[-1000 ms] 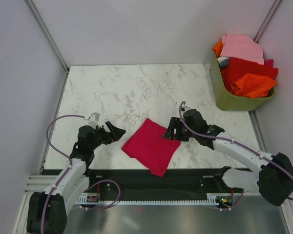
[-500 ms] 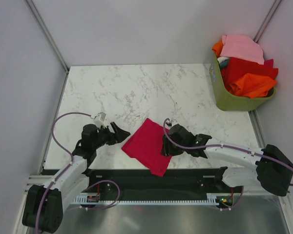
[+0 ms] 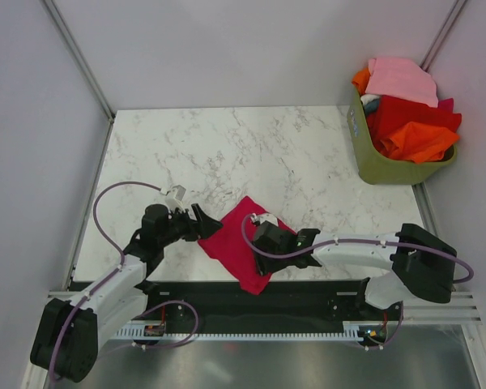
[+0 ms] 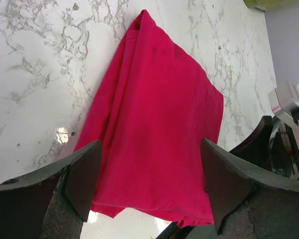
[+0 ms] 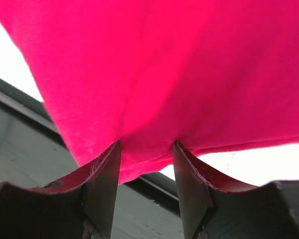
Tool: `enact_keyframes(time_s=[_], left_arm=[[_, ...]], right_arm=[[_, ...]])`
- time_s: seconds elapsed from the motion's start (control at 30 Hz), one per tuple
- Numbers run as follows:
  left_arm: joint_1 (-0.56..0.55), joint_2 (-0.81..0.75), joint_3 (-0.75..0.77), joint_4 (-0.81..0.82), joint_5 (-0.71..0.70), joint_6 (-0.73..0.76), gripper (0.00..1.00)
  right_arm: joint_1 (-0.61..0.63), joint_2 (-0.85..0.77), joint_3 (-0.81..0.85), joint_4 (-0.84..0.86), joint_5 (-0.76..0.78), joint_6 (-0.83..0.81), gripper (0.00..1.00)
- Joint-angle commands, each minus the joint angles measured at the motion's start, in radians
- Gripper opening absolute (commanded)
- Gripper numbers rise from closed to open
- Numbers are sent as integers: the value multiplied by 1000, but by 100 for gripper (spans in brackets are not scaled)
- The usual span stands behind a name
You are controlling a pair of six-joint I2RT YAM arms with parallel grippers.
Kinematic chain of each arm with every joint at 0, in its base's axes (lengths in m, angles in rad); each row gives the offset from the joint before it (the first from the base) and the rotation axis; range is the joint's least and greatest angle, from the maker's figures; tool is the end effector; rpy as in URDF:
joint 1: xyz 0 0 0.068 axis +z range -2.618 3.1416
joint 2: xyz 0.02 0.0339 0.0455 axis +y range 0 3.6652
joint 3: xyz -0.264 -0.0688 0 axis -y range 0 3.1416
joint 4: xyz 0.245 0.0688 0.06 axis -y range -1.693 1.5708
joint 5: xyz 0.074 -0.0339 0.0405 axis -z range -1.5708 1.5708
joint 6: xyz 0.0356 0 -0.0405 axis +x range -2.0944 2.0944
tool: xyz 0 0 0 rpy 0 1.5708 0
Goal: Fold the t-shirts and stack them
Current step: Flatten the tshirt out
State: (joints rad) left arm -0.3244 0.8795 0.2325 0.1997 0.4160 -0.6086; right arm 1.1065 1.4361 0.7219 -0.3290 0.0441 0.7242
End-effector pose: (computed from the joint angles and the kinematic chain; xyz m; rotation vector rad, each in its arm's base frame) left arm 0.1655 -0.0708 0.1710 -0.0213 2.1261 -0.9939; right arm 0.1197 0.2355 0.1653 -0.5034 2.6870 0.5486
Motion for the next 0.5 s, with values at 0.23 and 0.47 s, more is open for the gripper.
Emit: enact_keyframes(time_s=[0.23,0.47], left_arm=[[-8,-22,39,20,-22,46,87],[-8,-70,30,0,-62,52,87]], right_arm=[[161,-26,145,-94,200,-22,64],[233,95,229,-114,203,-65,59]])
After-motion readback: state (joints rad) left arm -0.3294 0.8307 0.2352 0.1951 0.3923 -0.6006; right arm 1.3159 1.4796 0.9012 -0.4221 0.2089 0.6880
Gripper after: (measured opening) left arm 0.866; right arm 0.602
